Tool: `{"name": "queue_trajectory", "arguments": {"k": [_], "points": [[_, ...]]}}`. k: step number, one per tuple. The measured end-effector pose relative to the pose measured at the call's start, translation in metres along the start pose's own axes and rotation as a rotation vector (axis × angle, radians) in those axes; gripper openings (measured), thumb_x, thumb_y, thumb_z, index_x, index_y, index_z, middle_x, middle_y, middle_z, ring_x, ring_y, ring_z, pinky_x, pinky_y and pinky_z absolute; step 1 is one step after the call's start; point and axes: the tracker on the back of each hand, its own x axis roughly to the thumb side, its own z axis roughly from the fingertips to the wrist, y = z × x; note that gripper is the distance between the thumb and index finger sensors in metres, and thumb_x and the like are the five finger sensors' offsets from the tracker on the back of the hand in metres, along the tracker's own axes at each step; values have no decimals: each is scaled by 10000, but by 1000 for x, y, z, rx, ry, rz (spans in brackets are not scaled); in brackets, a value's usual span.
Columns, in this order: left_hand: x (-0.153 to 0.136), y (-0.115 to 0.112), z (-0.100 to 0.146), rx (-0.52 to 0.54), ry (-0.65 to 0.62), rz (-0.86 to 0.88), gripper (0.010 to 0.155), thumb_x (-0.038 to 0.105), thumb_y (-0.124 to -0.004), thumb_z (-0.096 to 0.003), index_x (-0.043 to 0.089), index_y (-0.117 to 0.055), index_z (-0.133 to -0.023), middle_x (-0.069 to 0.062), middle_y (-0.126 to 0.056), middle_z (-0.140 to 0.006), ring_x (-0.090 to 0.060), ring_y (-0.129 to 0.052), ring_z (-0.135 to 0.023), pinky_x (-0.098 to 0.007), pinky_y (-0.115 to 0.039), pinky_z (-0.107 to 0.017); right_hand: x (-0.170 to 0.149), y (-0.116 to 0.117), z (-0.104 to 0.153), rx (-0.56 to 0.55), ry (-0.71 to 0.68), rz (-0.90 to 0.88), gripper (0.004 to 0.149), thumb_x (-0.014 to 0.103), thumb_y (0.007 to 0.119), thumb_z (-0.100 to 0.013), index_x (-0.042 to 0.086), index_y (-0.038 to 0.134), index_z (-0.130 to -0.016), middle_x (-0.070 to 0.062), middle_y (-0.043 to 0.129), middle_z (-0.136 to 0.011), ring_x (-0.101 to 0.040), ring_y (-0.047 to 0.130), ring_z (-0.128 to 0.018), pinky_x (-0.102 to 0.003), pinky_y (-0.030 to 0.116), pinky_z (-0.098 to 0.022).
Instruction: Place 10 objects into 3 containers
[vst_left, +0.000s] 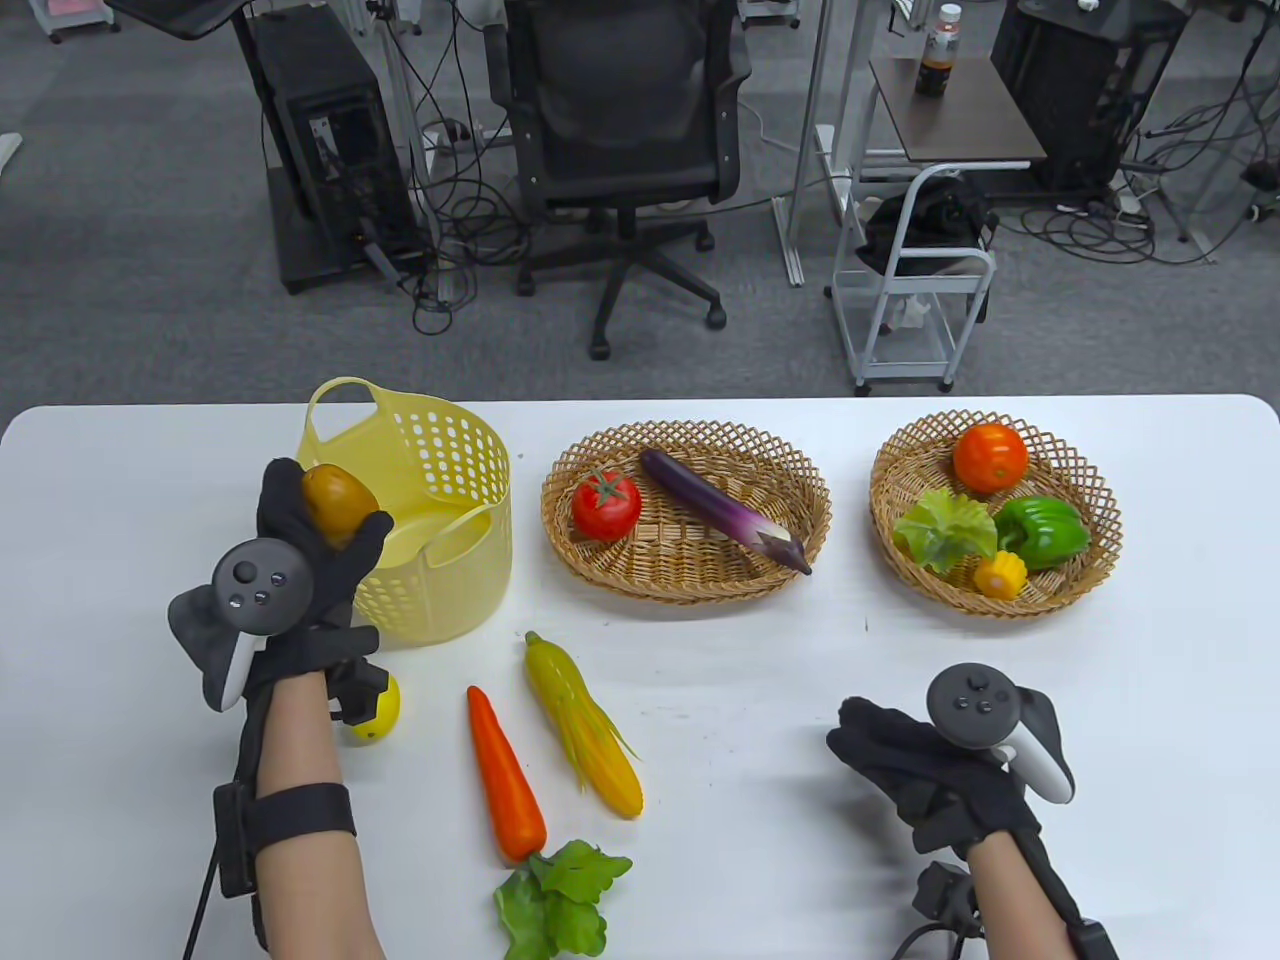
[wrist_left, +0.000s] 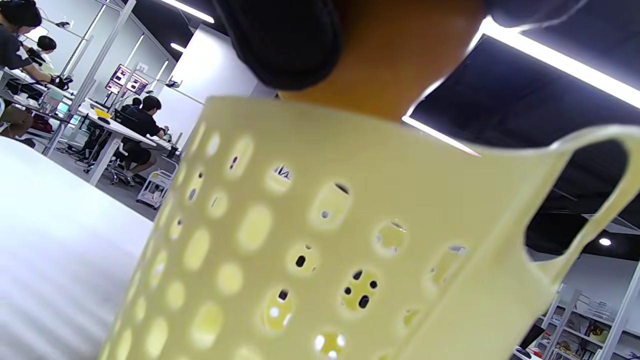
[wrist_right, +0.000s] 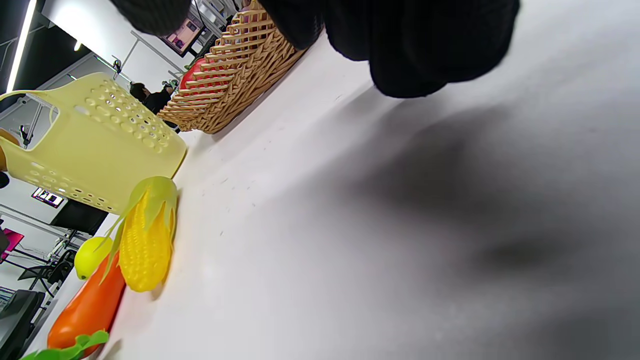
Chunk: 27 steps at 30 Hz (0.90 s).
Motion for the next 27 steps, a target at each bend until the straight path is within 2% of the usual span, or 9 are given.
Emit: {"name": "queue_trajectory", "arguments": {"k": [6, 11, 18, 27], "points": [[2, -7, -2, -15, 1, -87, 956, 774, -603, -542, 238, -129, -1176, 22, -380, -1246, -234, -603, -1166, -178, -803, -603, -6, -3, 0, -30, 94, 46, 738, 561, 561, -615, 61, 448, -1146, -317, 506, -1123, -536, 704, -841, -542, 702, -572], [2, -9, -2, -44, 16, -71, 955, 767, -619, -532, 210, -205, -1187, -43, -470, -1221, -273, -686, -1120, -274, -841, -589, -7, -1, -1, -21, 102, 43, 739, 563, 559, -615, 62, 446, -1146, -316, 506, -1123, -538, 693, -856, -564, 682, -596], [0, -14, -2, -57, 6, -76, 926, 761, -607, -540, 203, -251, -1189, -56, -514, -1205, -275, -712, -1103, -321, -844, -597, -7, -2, -2, -18, 100, 38, 739, 564, 557, -615, 62, 446, -1145, -316, 508, -1122, -537, 692, -858, -570, 677, -602], [-2, -10, 1, -55, -11, -47, 913, 745, -616, -542, 197, -275, -1187, -65, -528, -1200, -281, -718, -1100, -358, -840, -603, -7, -1, -2, -9, 100, 37, 741, 565, 556, -615, 61, 443, -1146, -318, 505, -1122, -536, 691, -859, -571, 675, -604]]}}
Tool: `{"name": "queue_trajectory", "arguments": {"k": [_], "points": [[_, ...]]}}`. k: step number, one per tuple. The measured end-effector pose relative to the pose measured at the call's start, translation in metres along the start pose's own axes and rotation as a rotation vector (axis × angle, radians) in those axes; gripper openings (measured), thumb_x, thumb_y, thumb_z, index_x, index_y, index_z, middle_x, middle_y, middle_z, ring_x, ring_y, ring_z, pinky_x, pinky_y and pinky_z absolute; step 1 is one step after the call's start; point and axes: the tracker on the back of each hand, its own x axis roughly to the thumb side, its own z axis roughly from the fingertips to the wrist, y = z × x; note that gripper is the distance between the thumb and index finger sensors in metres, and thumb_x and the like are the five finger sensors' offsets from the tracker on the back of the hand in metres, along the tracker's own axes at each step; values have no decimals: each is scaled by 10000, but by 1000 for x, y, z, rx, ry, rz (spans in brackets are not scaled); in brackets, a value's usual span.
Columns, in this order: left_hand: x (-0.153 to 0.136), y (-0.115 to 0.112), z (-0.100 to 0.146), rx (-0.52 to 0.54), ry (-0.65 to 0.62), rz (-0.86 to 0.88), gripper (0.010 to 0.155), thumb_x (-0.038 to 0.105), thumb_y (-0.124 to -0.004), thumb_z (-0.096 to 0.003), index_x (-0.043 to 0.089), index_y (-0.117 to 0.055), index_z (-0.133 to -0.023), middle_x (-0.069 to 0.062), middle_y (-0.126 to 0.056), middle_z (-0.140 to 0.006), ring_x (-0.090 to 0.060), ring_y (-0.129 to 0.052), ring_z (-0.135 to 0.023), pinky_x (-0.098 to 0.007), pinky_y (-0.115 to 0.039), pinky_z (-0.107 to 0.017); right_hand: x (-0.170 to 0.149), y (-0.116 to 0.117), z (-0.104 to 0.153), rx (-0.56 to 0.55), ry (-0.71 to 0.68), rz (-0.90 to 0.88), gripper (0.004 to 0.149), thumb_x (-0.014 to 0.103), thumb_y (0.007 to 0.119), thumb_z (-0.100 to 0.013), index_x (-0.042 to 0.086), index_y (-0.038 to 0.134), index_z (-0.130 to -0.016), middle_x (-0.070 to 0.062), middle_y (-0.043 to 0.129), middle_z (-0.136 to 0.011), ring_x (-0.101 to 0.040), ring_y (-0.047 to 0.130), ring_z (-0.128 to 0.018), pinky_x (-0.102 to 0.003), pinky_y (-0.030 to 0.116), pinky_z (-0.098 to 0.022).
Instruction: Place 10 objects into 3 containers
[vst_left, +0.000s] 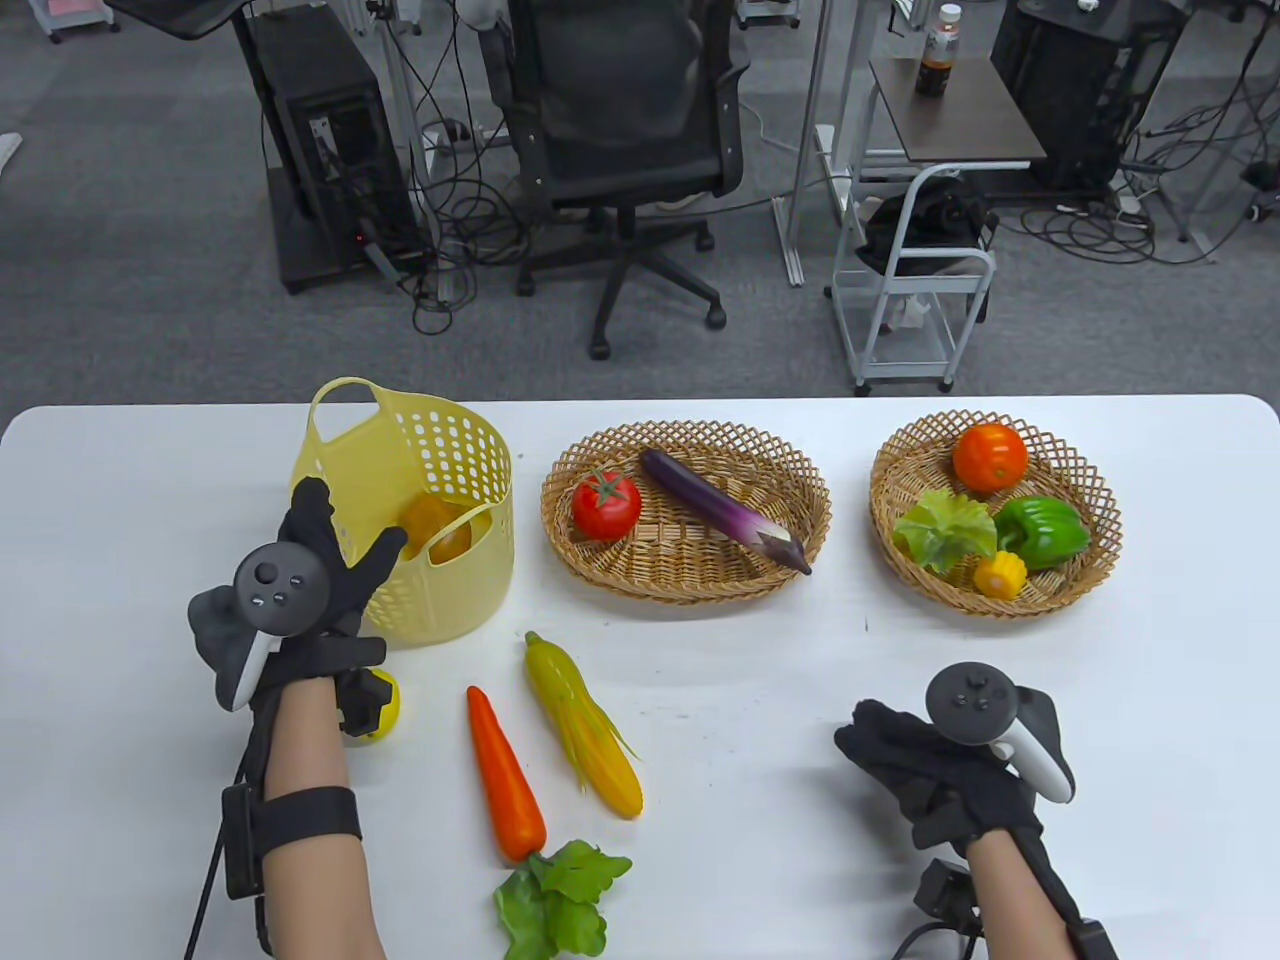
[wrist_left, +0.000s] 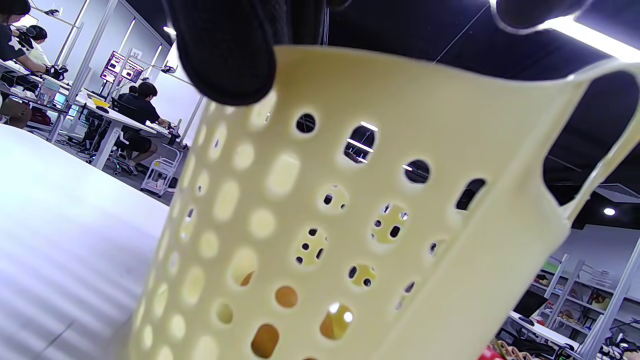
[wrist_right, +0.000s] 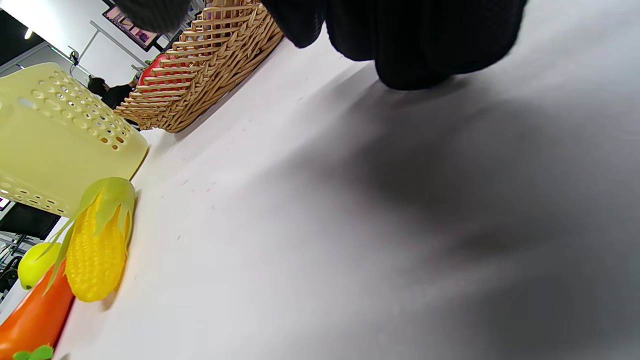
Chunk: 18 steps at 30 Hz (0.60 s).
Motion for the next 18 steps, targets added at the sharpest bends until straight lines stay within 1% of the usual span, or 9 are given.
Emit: {"name": "queue_trajectory", "arguments": {"k": [3, 4, 5, 6, 9, 11, 15, 17, 18], "points": [[0, 1, 3, 5, -20, 1, 909, 736, -625, -540, 196, -280, -1186, -70, -528, -1200, -289, -716, -1099, -371, -837, -604, 0, 0, 0, 0, 0, -1, 741, 565, 557, -615, 62, 443, -1146, -315, 506, -1123, -537, 692, -857, -571, 674, -605], [1, 2, 4, 8, -33, -11, 890, 727, -626, -542, 200, -298, -1179, -74, -497, -1210, -303, -681, -1115, -381, -824, -618, 0, 0, 0, 0, -1, -1, 740, 565, 556, -616, 63, 441, -1147, -317, 505, -1122, -537, 692, -858, -572, 674, -606], [1, 3, 6, 26, -58, -53, 898, 719, -607, -552, 195, -239, -1181, -90, -415, -1229, -326, -595, -1149, -400, -792, -655, 0, 0, 0, 2, -3, -1, 741, 565, 555, -616, 62, 441, -1147, -318, 505, -1123, -537, 692, -858, -572, 674, -606], [1, 5, 10, 76, -83, -118, 899, 710, -580, -568, 182, -177, -1173, -105, -352, -1232, -349, -518, -1167, -423, -754, -694, 0, 0, -1, 6, -6, -2, 740, 566, 554, -617, 63, 440, -1148, -316, 503, -1124, -538, 691, -858, -571, 673, -607], [-3, 11, 19, 146, -121, -229, 903, 699, -545, -587, 147, -109, -1153, -145, -249, -1225, -385, -443, -1165, -440, -715, -726, 1, 1, -1, 7, -9, 3, 741, 567, 554, -617, 64, 437, -1149, -316, 501, -1126, -538, 691, -860, -572, 673, -607], [-13, 13, 26, 155, -102, -225, 891, 682, -534, -602, 114, -118, -1149, -180, -244, -1214, -413, -441, -1151, -456, -710, -721, 1, 1, -1, 8, -15, 4, 742, 568, 556, -615, 66, 440, -1148, -313, 505, -1125, -538, 694, -859, -573, 675, -606], [-38, 5, 35, 19, 37, -80, 898, 663, -547, -608, 60, -175, -1159, -256, -266, -1202, -494, -469, -1114, -509, -709, -693, -3, 0, -1, 24, -24, -38, 740, 569, 551, -616, 69, 437, -1149, -312, 501, -1128, -536, 687, -867, -577, 669, -612], [-50, -2, 38, -67, 100, -41, 894, 659, -563, -607, 40, -234, -1162, -281, -312, -1191, -518, -499, -1092, -515, -725, -666, -3, -1, -1, 23, -24, -39, 740, 568, 553, -616, 69, 438, -1149, -313, 501, -1128, -536, 687, -867, -579, 668, -612], [-58, -8, 40, -137, 154, -34, 884, 660, -574, -602, 42, -291, -1167, -282, -364, -1189, -515, -550, -1078, -511, -744, -651, -3, -1, -1, 24, -24, -39, 741, 569, 554, -615, 69, 438, -1149, -314, 500, -1129, -536, 689, -867, -579, 668, -612]]}}
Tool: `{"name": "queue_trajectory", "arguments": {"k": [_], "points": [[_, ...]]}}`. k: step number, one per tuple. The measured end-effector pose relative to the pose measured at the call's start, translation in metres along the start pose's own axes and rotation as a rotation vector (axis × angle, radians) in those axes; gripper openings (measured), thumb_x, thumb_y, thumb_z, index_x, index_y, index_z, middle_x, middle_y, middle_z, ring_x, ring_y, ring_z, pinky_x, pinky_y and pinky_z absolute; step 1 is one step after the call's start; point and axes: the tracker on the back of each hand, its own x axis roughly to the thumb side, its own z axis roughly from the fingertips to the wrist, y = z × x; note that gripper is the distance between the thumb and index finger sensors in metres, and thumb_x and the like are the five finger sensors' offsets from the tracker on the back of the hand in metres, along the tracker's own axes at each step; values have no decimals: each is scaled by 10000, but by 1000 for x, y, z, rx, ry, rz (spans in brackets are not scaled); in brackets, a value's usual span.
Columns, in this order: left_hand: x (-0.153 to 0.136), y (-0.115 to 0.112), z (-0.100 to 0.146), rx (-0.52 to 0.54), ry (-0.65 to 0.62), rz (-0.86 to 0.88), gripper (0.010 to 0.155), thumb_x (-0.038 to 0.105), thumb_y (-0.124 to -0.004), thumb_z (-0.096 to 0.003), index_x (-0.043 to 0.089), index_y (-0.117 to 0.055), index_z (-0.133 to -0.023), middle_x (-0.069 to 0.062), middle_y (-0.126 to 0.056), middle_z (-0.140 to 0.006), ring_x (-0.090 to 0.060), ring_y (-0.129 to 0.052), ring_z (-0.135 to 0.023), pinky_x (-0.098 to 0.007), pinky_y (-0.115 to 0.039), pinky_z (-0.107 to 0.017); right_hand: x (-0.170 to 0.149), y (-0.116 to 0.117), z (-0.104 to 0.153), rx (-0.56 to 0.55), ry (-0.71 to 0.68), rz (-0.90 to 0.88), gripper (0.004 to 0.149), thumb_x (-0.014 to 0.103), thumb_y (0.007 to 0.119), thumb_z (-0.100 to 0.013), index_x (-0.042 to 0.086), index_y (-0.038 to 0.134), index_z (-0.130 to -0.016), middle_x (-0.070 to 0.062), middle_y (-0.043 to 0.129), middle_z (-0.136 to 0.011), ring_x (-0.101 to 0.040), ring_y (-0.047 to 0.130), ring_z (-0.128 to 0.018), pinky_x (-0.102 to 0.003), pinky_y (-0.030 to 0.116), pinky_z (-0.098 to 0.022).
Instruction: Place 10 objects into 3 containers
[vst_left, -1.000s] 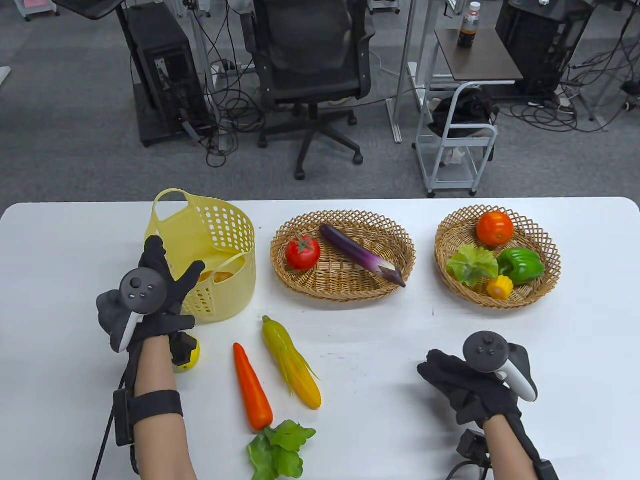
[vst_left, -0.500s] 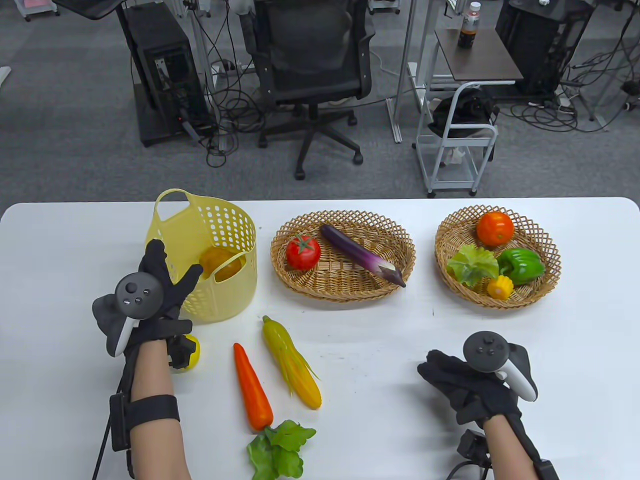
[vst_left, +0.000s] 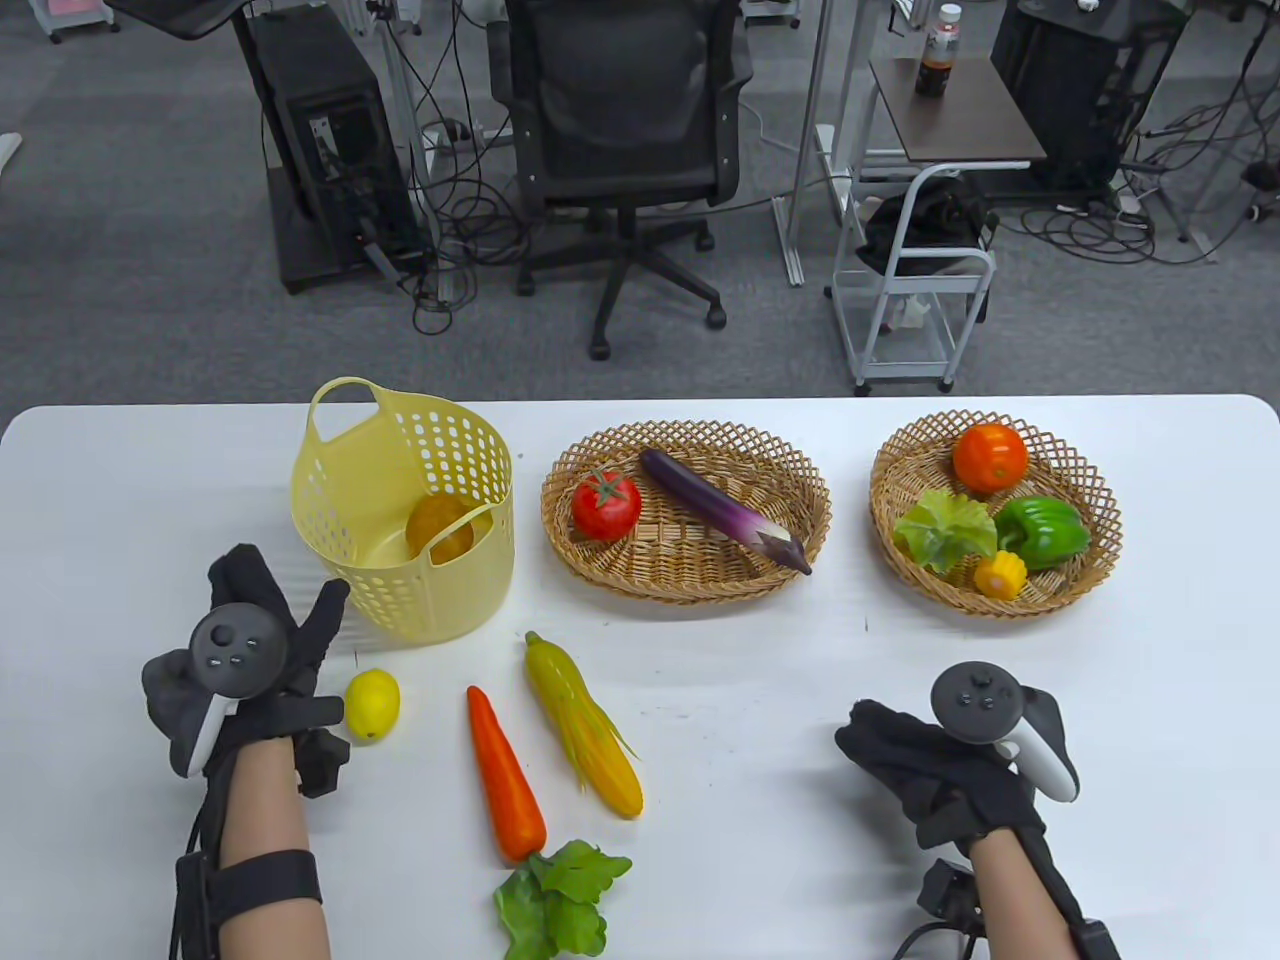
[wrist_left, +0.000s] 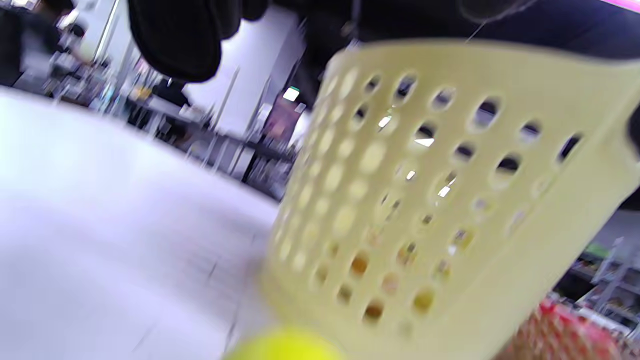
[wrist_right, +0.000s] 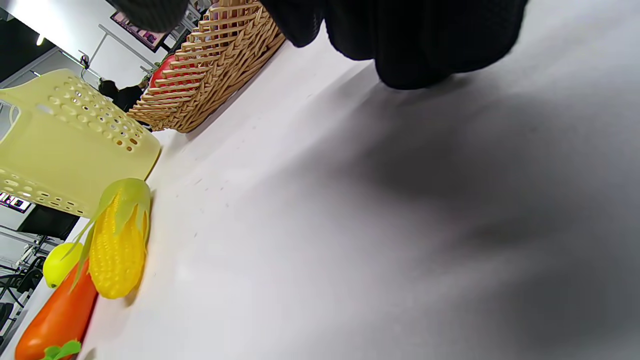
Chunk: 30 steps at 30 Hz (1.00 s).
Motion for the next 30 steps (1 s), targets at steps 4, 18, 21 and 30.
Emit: {"name": "queue_trajectory", "arguments": {"k": [4, 18, 21, 30], "points": [[-26, -28, -1, -286, 128, 50, 930, 661, -620, -584, -9, -321, -1156, -337, -404, -1159, -554, -597, -1030, -522, -762, -611, 1, 2, -1, 7, 2, 12, 742, 569, 558, -613, 69, 440, -1149, -315, 501, -1128, -539, 688, -864, -581, 664, -616], [-4, -64, -3, -486, 132, -139, 986, 704, -679, -524, -31, -446, -1139, -306, -601, -1094, -428, -774, -928, -402, -849, -507, 0, 1, -1, 1, -10, 3, 743, 567, 563, -612, 64, 447, -1147, -317, 514, -1123, -537, 693, -862, -583, 670, -608], [-1, -70, -2, -496, 154, -185, 977, 708, -683, -519, -17, -464, -1136, -280, -634, -1071, -357, -838, -839, -392, -858, -492, 0, 0, -1, -1, -14, 5, 743, 566, 566, -611, 63, 451, -1146, -317, 520, -1120, -545, 700, -853, -584, 671, -606], [3, -77, 0, -457, 131, -253, 868, 641, -746, -527, 57, -521, -1129, -186, -694, -1033, -258, -915, -728, -351, -869, -475, -1, 0, -1, -7, -23, 6, 749, 568, 562, -611, 61, 443, -1148, -322, 520, -1120, -545, 697, -855, -586, 670, -606]]}}
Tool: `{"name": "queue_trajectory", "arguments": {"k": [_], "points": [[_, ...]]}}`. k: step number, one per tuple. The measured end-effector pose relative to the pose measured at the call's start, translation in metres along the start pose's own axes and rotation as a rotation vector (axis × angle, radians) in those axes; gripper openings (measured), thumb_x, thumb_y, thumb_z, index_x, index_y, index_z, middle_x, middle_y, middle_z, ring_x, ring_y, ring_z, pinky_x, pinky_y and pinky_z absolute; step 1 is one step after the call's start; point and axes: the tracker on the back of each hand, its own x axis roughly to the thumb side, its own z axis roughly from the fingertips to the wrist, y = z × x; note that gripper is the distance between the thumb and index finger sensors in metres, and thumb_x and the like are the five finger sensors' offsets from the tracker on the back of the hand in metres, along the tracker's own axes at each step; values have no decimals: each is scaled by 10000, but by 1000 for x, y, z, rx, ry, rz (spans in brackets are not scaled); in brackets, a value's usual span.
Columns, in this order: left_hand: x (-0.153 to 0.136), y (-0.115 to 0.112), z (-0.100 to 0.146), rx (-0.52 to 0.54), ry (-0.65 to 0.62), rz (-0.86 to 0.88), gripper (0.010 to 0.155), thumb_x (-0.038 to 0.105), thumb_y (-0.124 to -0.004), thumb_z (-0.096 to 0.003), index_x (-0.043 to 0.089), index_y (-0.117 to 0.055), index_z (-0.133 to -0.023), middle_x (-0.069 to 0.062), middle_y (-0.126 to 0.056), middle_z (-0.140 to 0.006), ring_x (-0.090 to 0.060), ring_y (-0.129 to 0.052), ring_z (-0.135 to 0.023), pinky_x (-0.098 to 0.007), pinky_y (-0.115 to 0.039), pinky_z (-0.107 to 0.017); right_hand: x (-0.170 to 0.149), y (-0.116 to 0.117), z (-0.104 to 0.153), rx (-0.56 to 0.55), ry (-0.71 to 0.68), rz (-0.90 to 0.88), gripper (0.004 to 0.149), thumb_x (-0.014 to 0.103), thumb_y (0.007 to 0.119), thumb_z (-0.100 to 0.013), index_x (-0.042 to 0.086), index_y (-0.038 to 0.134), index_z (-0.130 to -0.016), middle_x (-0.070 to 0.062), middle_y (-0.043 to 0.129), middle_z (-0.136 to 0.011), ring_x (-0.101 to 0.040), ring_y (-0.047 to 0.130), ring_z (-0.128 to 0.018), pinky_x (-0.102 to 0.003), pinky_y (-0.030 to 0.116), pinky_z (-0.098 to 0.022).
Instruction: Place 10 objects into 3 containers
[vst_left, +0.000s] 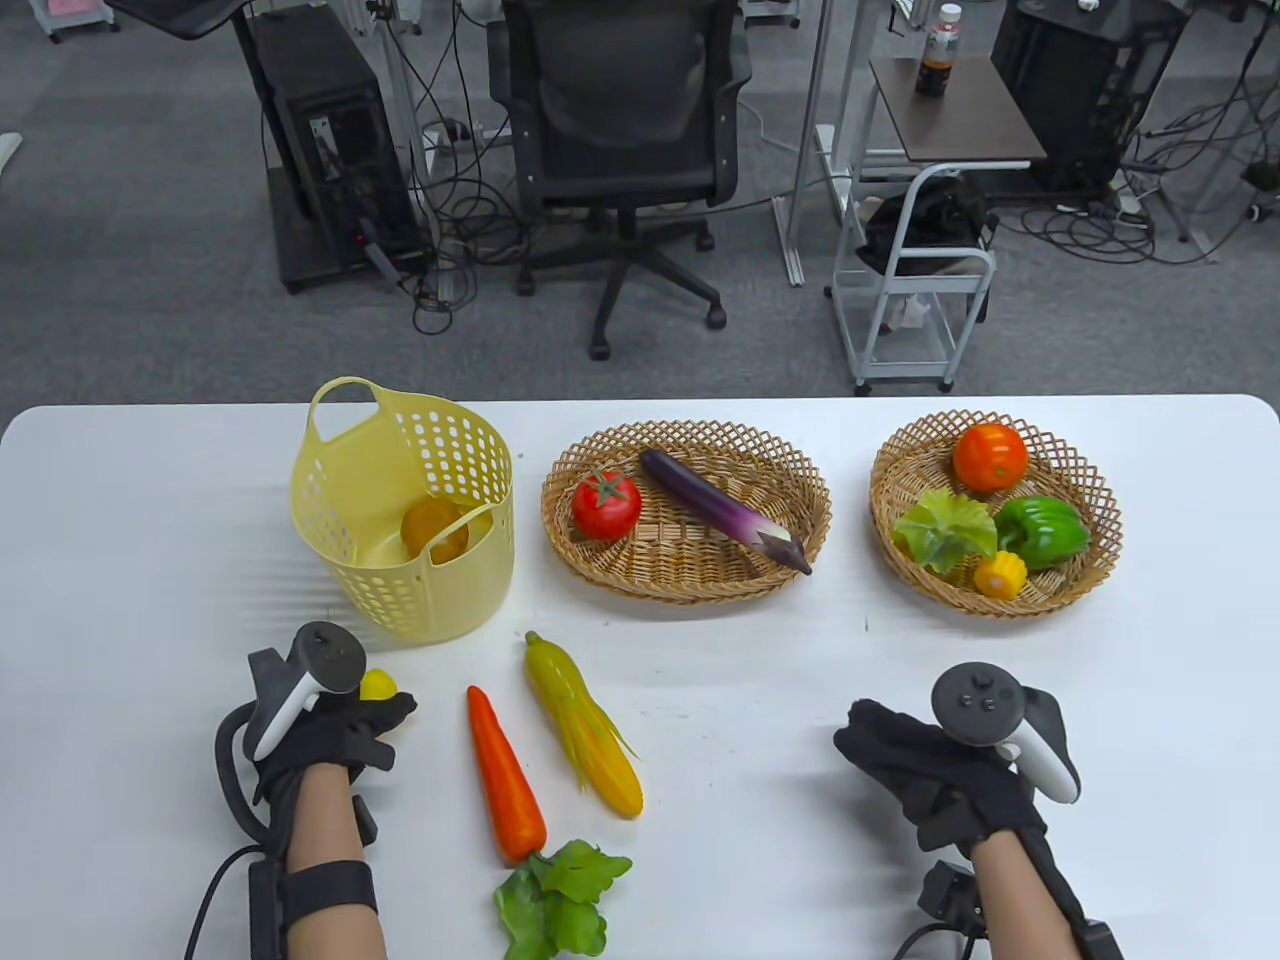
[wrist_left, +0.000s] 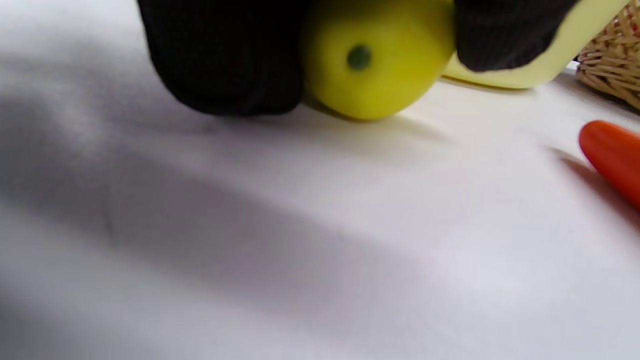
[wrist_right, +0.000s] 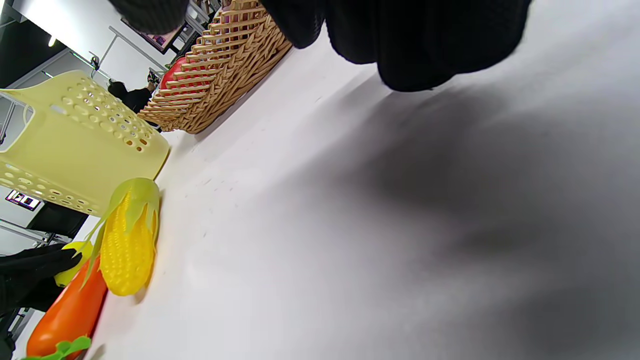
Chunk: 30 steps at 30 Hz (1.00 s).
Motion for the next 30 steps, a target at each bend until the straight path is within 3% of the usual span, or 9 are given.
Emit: {"name": "queue_trajectory", "arguments": {"k": [7, 11, 20, 22, 24, 30], "points": [[-5, -5, 8, 97, -21, 19, 867, 654, -752, -504, 57, -564, -1105, -170, -738, -998, -224, -941, -684, -321, -884, -446, 0, 0, 0, -8, -10, 9, 743, 564, 566, -610, 59, 452, -1144, -324, 527, -1115, -543, 700, -852, -586, 672, -603], [-11, 4, 18, 175, -60, 94, 874, 655, -747, -500, 46, -560, -1098, -180, -752, -982, -222, -950, -667, -321, -888, -437, -1, 0, 0, -10, -12, 8, 748, 564, 565, -609, 57, 446, -1145, -324, 527, -1114, -544, 700, -851, -587, 671, -602], [-21, 75, 68, 639, -182, 267, 872, 658, -741, -496, 58, -549, -1099, -154, -794, -968, -233, -984, -712, -334, -887, -462, -1, 1, 0, -16, -14, 12, 750, 564, 561, -610, 58, 429, -1148, -324, 524, -1115, -548, 700, -849, -587, 669, -604], [-17, 89, 75, 716, -206, 302, 866, 648, -744, -499, 67, -535, -1105, -151, -787, -980, -201, -993, -658, -277, -890, -413, -2, 1, 0, -16, -8, 11, 751, 564, 557, -612, 58, 422, -1150, -325, 521, -1117, -549, 697, -850, -586, 669, -604], [-9, 100, 77, 711, -226, 338, 859, 643, -739, -507, 73, -523, -1113, -151, -779, -989, -132, -1004, -532, -199, -880, -327, -2, 1, 0, -15, -3, 12, 751, 562, 556, -613, 54, 421, -1149, -329, 521, -1114, -544, 714, -832, -553, 701, -574], [24, 111, 67, 728, -255, 321, 848, 641, -728, -519, 107, -480, -1130, -126, -739, -1032, -93, -1004, -537, -183, -883, -345, -2, 0, 0, -11, -6, 5, 752, 562, 552, -615, 51, 416, -1150, -337, 525, -1110, -542, 727, -817, -543, 711, -561]]}}
